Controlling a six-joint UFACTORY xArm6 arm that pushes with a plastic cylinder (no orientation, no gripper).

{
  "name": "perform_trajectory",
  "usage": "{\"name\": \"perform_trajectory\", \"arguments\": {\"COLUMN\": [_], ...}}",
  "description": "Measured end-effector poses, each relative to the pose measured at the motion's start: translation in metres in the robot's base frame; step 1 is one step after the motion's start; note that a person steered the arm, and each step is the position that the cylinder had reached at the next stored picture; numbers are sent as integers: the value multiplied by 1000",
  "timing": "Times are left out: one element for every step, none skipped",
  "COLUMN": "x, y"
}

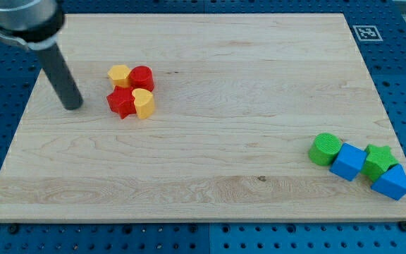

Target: Move the red star into the yellow heart

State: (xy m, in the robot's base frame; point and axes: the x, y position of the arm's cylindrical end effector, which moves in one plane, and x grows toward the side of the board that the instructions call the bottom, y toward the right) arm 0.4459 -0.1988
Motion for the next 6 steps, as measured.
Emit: {"name": "perform_trajectory", "arguments": {"x": [2, 2, -3, -15, -15, -15], "y": [33, 22, 4, -2, -2, 24]}}
